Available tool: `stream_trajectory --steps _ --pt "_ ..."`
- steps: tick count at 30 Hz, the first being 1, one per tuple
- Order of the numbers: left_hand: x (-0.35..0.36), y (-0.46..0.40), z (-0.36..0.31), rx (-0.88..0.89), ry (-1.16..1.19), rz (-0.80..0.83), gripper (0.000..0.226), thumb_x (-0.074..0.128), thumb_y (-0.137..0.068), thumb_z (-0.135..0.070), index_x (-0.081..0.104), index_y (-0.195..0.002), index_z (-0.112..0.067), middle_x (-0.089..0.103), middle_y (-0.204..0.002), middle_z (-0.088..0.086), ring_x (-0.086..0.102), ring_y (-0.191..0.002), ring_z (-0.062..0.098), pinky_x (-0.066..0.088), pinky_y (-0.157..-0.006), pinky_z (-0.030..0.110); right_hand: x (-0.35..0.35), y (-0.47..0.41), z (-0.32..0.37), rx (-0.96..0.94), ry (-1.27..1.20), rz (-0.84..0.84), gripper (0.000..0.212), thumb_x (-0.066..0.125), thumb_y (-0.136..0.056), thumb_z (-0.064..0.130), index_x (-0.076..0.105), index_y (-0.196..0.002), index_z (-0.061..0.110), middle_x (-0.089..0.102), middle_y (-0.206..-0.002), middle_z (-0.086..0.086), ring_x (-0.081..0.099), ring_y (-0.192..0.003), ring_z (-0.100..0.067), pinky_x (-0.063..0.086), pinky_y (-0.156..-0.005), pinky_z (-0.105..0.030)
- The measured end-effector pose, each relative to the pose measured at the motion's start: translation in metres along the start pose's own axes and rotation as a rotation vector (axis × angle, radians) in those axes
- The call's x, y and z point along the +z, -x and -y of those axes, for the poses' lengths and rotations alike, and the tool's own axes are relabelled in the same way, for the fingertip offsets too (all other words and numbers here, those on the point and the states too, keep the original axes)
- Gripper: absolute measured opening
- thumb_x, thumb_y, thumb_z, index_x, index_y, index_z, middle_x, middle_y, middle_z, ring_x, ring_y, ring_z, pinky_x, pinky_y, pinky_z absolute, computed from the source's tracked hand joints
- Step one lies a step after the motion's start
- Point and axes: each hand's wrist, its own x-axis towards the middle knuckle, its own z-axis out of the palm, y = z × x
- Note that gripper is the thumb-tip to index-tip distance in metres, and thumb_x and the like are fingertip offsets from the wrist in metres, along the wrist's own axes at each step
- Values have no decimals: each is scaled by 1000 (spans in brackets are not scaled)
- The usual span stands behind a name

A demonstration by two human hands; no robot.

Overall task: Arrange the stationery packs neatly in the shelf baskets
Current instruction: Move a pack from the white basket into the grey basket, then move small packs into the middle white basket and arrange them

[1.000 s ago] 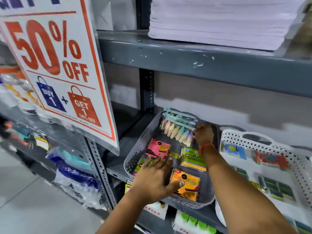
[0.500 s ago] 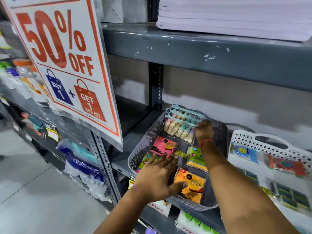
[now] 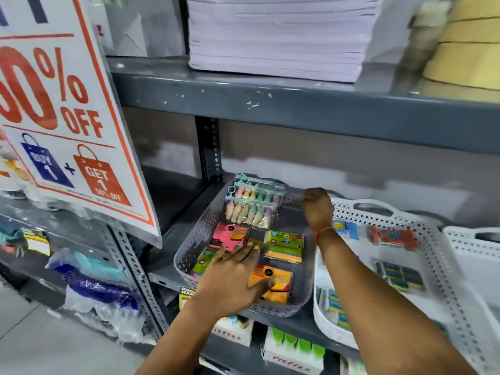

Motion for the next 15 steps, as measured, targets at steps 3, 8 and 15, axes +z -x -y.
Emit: stream_trajectory --steps 3,8,15 --pt "-1 -19 -36 122 9 -21 80 23 -87 -69 14 -150 -20 17 -160 -3 12 -147 11 1 -119 35 -29 12 -13 -88 -7 -178 29 50 -84 -7 65 -108 -6 67 -117 -23 60 -113 -37 43 -94 -32" --pt "7 -44 -112 382 59 -41 80 24 -88 -68 23 -148 -14 25 -157 5 19 -145 16 6 -119 37 -92 22 -44 -85 45 -322 27 49 -82 -9 65 -104 -7 67 -113 -24 61 -109 -36 42 -94 -31" --pt "26 -46 -207 656 70 3 79 37 -89 -60 28 -145 -5 32 -153 18 25 -143 27 7 -119 37 -185 50 -98 63 192 -526 31 48 -83 -5 67 -106 1 68 -117 -19 61 -111 -34 35 -86 -24"
